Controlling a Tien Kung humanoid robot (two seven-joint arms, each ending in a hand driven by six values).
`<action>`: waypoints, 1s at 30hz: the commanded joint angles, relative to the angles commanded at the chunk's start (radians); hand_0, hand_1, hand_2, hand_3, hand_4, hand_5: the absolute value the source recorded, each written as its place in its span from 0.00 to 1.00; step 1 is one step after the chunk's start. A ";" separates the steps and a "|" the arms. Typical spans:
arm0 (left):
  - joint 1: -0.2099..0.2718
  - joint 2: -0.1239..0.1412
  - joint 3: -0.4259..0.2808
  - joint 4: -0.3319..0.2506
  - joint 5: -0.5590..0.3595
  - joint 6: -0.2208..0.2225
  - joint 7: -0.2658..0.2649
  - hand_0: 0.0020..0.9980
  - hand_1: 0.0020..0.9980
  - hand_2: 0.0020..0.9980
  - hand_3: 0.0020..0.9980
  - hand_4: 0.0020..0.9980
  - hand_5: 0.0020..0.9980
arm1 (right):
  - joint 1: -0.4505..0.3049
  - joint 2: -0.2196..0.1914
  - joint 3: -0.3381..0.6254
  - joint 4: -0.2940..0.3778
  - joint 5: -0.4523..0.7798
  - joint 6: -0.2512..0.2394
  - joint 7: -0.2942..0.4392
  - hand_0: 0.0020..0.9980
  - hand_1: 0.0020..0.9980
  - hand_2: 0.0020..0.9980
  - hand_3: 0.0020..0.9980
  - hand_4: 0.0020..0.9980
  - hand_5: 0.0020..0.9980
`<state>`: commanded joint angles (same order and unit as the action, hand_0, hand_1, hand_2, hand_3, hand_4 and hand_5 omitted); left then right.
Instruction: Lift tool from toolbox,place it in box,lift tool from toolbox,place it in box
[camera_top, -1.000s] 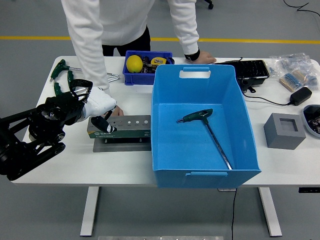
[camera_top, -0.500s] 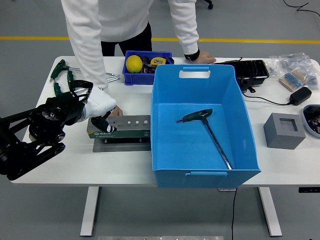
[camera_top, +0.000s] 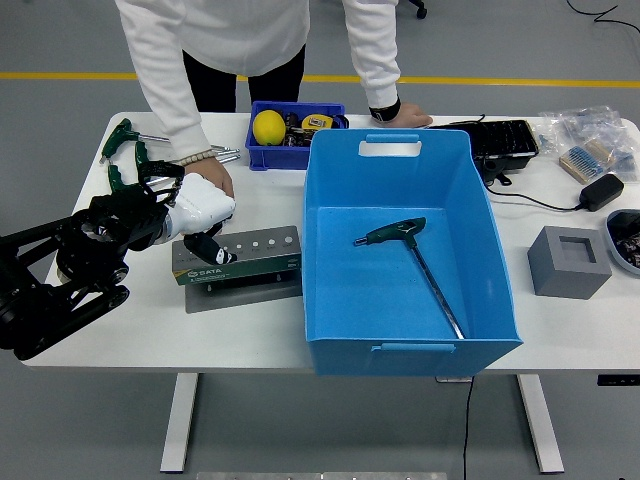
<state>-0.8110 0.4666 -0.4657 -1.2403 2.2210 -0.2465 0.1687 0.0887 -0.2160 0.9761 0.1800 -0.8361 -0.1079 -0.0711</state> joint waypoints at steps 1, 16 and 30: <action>0.001 0.000 0.000 0.000 0.005 0.007 -0.006 0.39 0.13 0.13 0.12 0.81 0.67 | 0.000 0.000 0.000 0.000 0.001 0.000 0.000 0.74 0.67 0.72 0.67 0.93 0.82; 0.009 0.008 -0.016 -0.002 0.048 0.225 -0.096 0.22 0.06 0.07 0.07 0.92 0.54 | -0.006 0.002 -0.001 0.000 -0.001 0.000 -0.001 0.74 0.67 0.72 0.67 0.93 0.82; 0.010 0.008 -0.045 -0.005 0.048 0.274 -0.132 0.17 0.02 0.05 0.06 0.87 0.39 | -0.004 0.003 0.000 0.000 0.001 0.000 -0.001 0.74 0.67 0.72 0.67 0.93 0.82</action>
<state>-0.8008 0.4748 -0.5106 -1.2453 2.2689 0.0278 0.0365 0.0847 -0.2125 0.9758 0.1800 -0.8355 -0.1078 -0.0719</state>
